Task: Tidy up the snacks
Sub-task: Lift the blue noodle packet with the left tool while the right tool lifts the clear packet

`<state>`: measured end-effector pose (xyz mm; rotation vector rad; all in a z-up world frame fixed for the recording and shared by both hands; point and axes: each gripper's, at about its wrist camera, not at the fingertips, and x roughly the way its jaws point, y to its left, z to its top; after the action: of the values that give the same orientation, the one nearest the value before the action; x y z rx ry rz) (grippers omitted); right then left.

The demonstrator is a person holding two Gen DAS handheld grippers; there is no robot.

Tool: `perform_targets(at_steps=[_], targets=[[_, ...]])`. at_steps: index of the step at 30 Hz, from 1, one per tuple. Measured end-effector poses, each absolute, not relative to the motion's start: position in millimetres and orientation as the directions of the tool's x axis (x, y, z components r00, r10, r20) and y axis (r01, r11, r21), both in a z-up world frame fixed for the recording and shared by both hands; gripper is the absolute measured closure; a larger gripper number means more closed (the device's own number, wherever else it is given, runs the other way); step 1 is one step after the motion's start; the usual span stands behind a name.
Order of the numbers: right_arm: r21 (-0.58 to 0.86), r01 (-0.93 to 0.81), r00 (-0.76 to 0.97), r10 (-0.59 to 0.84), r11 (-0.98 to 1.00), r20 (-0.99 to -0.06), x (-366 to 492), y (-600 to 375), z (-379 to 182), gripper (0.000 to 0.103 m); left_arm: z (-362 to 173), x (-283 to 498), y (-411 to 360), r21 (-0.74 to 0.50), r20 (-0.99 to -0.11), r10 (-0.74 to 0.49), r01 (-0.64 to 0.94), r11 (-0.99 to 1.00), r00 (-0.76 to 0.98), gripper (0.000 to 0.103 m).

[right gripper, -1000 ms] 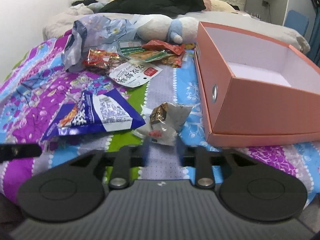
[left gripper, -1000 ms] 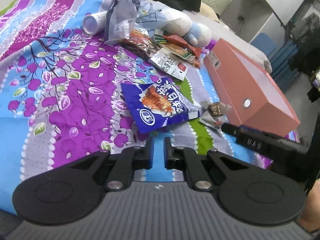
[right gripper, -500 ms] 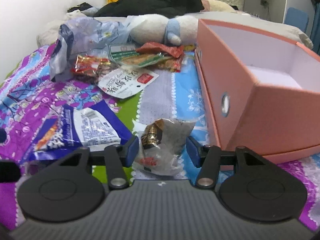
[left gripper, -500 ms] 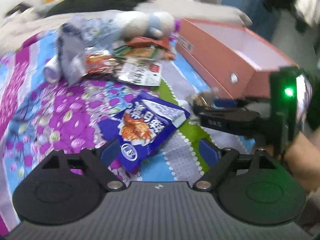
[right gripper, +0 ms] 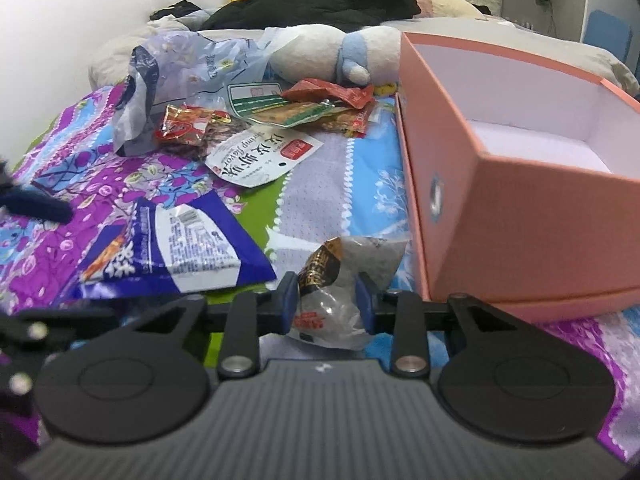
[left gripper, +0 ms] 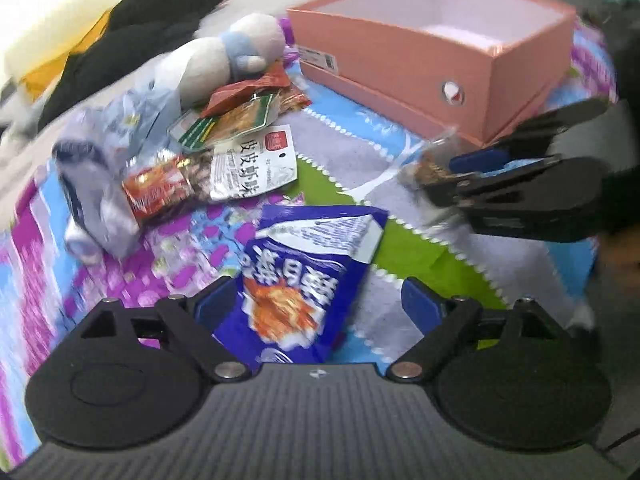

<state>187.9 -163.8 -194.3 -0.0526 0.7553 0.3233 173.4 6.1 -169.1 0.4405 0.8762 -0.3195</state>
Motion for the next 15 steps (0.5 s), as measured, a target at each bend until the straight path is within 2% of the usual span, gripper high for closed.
perform_targets(at_steps=[3, 8, 10, 15], targets=[[0.072, -0.315, 0.675, 0.276, 0.946, -0.684, 178, -169, -192, 0.069, -171, 184, 1, 0.284, -0.796, -0.084, 0.492, 0.823, 0.6, 0.01], [0.093, -0.325, 0.656, 0.295, 0.941, -0.695, 166, -177, -189, 0.069, -185, 209, 1, 0.269, -0.837, -0.083, 0.538, 0.799, 0.541, 0.01], [0.098, -0.326, 0.651, 0.299, 0.94, -0.698, 163, -179, -189, 0.069, -192, 220, 5, 0.248, -0.855, -0.064, 0.515, 0.821, 0.514, 0.01], [0.103, -0.331, 0.648, 0.306, 0.938, -0.698, 158, -182, -192, 0.069, -205, 240, 18, 0.136, -0.88, -0.11, 0.466, 0.874, 0.463, 0.01]])
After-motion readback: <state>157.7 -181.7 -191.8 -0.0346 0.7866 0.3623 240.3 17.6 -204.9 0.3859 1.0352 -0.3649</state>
